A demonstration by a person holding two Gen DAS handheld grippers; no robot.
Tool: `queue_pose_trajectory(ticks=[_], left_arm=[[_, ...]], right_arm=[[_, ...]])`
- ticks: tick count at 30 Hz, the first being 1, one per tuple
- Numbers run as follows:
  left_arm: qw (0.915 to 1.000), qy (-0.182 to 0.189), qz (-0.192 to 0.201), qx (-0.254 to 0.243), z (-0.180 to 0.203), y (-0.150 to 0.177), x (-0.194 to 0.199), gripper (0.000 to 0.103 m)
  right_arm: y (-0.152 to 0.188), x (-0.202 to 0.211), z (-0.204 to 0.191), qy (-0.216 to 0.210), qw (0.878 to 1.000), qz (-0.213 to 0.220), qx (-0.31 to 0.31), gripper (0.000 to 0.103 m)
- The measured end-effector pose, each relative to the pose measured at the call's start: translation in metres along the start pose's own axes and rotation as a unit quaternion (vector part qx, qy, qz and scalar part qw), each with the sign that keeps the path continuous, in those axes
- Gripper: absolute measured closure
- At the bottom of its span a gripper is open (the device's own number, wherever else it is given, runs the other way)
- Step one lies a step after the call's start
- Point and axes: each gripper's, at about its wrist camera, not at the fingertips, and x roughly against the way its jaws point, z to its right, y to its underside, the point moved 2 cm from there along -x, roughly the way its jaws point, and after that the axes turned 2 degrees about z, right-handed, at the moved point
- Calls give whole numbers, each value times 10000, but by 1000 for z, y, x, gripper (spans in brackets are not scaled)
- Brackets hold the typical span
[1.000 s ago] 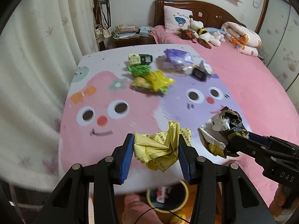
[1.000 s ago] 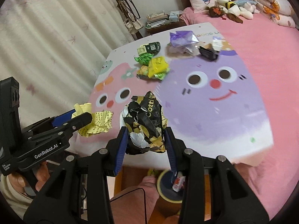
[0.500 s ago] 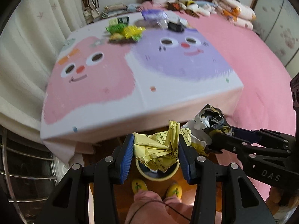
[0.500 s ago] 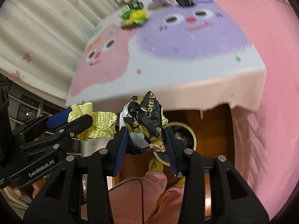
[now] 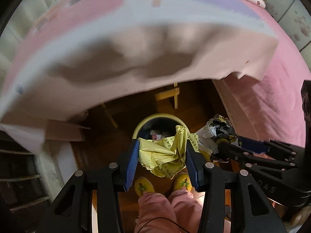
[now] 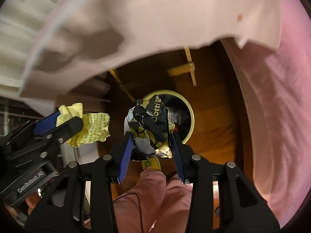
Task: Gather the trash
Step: 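Carry the black-gold and yellow wrappers down over the blue bin with both tools, then open both tools to drop the wrappers into the bin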
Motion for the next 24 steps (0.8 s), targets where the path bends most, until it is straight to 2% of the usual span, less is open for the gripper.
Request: queue_pose_trajectory(ticks=[9, 13, 18, 20, 24], left_arm=[[9996, -57, -262, 93, -22, 24, -133, 56], [9989, -16, -394, 272, -36, 33, -175, 49], [9979, 47, -492, 424, -44, 40, -199, 32], [9979, 13, -467, 442, -47, 42, -199, 21], [9982, -28, -378, 459, -54, 39, -185, 17]], right_arm=[[27, -129, 43, 179, 9992, -210, -303, 65], [32, -168, 55, 234, 9986, -270, -403, 64], [34, -191, 62, 245, 9983, -196, -487, 53], [34, -192, 62, 241, 9982, -190, -513, 48], [29, -186, 58, 224, 9985, -134, -478, 42]])
